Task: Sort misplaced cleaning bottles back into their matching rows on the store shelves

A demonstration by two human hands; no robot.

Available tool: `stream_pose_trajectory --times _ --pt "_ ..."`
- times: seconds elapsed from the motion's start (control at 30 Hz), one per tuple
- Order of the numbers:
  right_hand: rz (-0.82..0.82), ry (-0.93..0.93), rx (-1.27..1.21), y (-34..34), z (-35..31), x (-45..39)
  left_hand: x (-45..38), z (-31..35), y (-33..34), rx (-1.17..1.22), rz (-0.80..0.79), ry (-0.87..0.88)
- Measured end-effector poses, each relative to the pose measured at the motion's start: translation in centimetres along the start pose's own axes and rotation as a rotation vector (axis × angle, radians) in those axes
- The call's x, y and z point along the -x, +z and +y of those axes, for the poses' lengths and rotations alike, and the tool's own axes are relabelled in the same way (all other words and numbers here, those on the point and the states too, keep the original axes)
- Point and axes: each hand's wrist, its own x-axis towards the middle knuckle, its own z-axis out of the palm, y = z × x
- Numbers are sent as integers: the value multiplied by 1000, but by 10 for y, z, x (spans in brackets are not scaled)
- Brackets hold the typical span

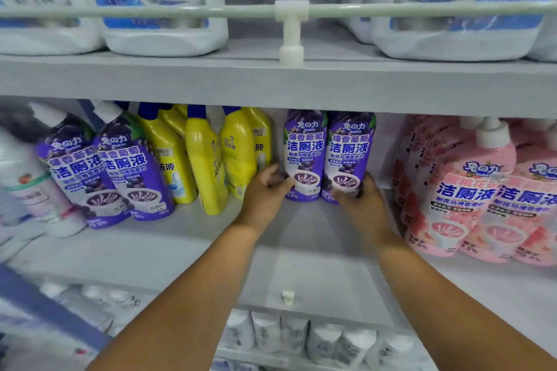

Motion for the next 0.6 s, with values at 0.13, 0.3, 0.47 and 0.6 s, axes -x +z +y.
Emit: stream_pose_trajectory --times 0.13,0.3,0.47,0.6 --pt "73 -47 75 2 18 3 48 -2 -37 40 146 -115" --pt "31 16 -55 22 -17 25 97 -9 -132 57 467 -74" --pt "-241 61 -156 98 -94 74 102 -4 -242 -96 798 84" --pt "-378 -93 -176 184 -166 126 93 18 -287 -240 731 288"
